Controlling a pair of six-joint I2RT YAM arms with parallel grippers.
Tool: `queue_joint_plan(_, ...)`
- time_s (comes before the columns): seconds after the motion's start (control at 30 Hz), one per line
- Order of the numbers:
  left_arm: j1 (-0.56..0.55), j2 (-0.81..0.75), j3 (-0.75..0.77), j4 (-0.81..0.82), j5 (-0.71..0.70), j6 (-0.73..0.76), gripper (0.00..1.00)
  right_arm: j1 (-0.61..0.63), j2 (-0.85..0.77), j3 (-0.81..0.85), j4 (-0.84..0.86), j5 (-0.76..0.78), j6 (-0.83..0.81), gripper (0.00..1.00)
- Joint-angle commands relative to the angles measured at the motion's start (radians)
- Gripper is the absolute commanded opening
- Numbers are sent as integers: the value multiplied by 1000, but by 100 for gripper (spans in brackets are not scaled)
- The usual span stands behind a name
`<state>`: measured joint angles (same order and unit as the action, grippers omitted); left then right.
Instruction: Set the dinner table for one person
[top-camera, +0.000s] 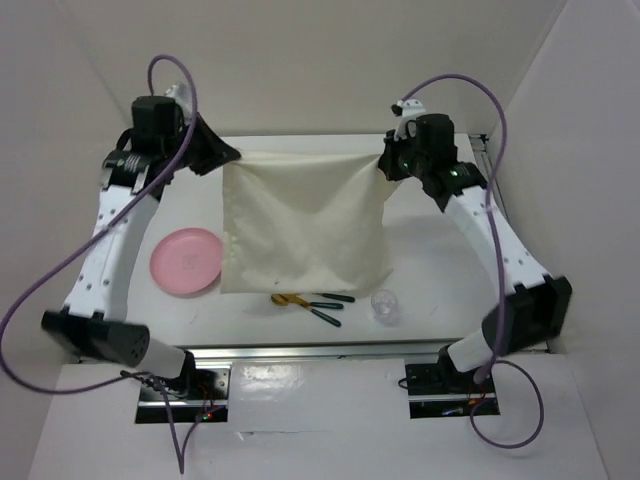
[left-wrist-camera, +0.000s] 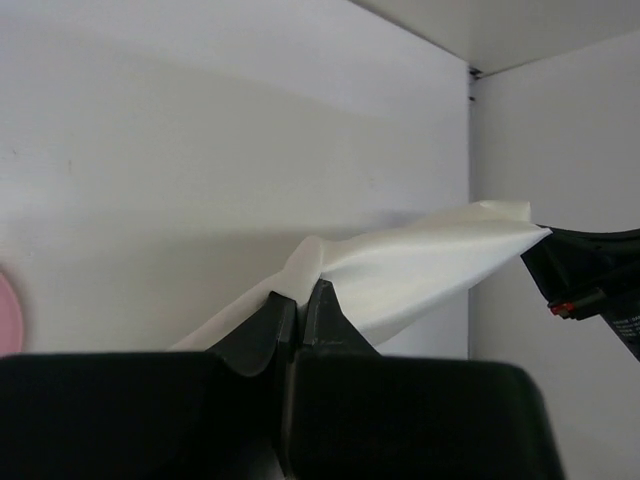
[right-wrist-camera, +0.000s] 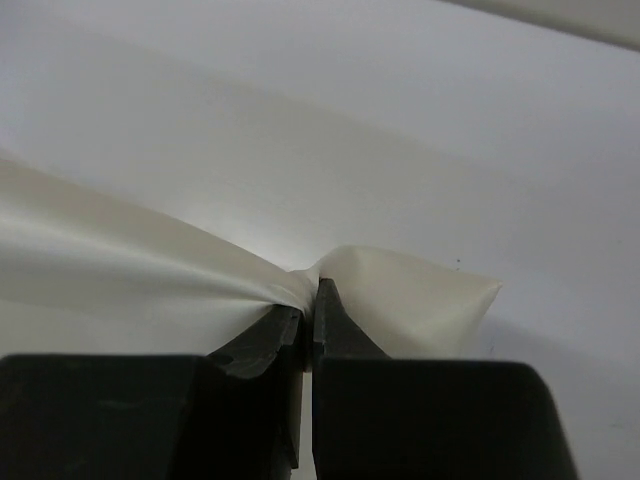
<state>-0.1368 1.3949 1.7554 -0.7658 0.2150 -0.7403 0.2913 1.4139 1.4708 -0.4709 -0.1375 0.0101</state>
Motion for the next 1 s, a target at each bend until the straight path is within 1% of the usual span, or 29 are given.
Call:
queue_joint_plan(0.0, 26, 185, 50, 85, -132, 13, 0, -49, 182, 45, 138, 36, -7, 0)
queue_joint_plan(0.03, 26, 247, 73, 115, -132, 22, 0, -49, 306, 69, 159, 36, -7, 1)
queue_joint_plan(0.07, 26, 379, 137, 115, -153, 22, 0, -58, 377, 144, 178, 36, -7, 23)
queue_joint_plan(0.1, 26, 450, 179, 115, -163, 22, 11, -58, 449, 201, 178, 36, -7, 44)
queue_joint_plan(0.13, 26, 526, 238, 100, -163, 22, 28, -58, 594, 267, 152, 50, 8, 66)
queue_joint_plan(0.17, 26, 688, 397, 21, -163, 38, 54, -58, 659, 410, 84, 87, 25, 91)
queue_joint_plan(0.2, 26, 764, 489, -39, -163, 38, 74, -58, 713, 478, 45, 117, 37, 93)
queue_joint_plan(0.23, 35, 824, 577, -94, -173, 38, 97, -58, 756, 535, 14, 134, 50, 96)
queue_joint_plan(0.27, 36, 866, 673, -136, -174, 47, 100, -67, 785, 592, -7, 151, 59, 96)
queue_joint_plan(0.3, 36, 872, 665, -139, -174, 47, 100, -67, 786, 592, -8, 151, 80, 96)
queue_joint_plan(0.33, 36, 844, 618, -103, -184, 47, 100, -79, 775, 564, 9, 151, 90, 98)
queue_joint_plan(0.37, 45, 802, 464, -51, -184, 47, 100, -92, 733, 495, 53, 127, 99, 98)
queue_joint_plan(0.4, 45, 759, 387, 7, -184, 47, 100, -92, 712, 459, 73, 110, 120, 98)
queue_joint_plan(0.43, 45, 695, 325, 96, -184, 47, 100, -109, 697, 429, 87, 90, 132, 95)
queue_joint_plan(0.47, 45, 679, 258, 115, -193, 47, 100, -124, 685, 383, 87, 72, 166, 92)
queue_joint_plan(0.5, 45, 679, 242, 126, -184, 56, 95, -124, 672, 367, 87, 46, 177, 84)
queue_joint_plan(0.53, 45, 679, 242, 126, -171, 56, 91, -136, 672, 355, 87, 23, 189, 74)
queue_joint_plan(0.57, 45, 712, 242, 111, -161, 67, 73, -136, 662, 324, 87, 9, 204, 49)
queue_joint_plan(0.6, 45, 728, 242, 111, -140, 77, 59, -136, 662, 301, 87, -34, 235, 34)
queue_joint_plan(0.67, 36, 754, 251, 71, -129, 78, 38, -136, 620, 217, 101, -80, 267, 13)
queue_joint_plan(0.7, 36, 763, 231, 71, -129, 90, 16, -136, 605, 182, 110, -120, 302, 0)
queue_joint_plan(0.73, 36, 763, 211, 71, -129, 90, 13, -136, 587, 140, 127, -148, 315, 0)
queue_joint_plan(0.77, 25, 763, 172, 71, -129, 90, 8, -136, 554, 62, 149, -168, 326, 0)
queue_joint_plan(0.8, 25, 751, 150, 83, -129, 90, 5, -147, 545, 33, 179, -168, 346, 0)
queue_joint_plan(0.9, 25, 751, 93, 92, -140, 99, 1, -181, 568, 17, 189, -184, 361, 0)
queue_joint_plan(0.97, 25, 751, 79, 92, -152, 99, 0, -196, 598, 35, 198, -185, 361, 0)
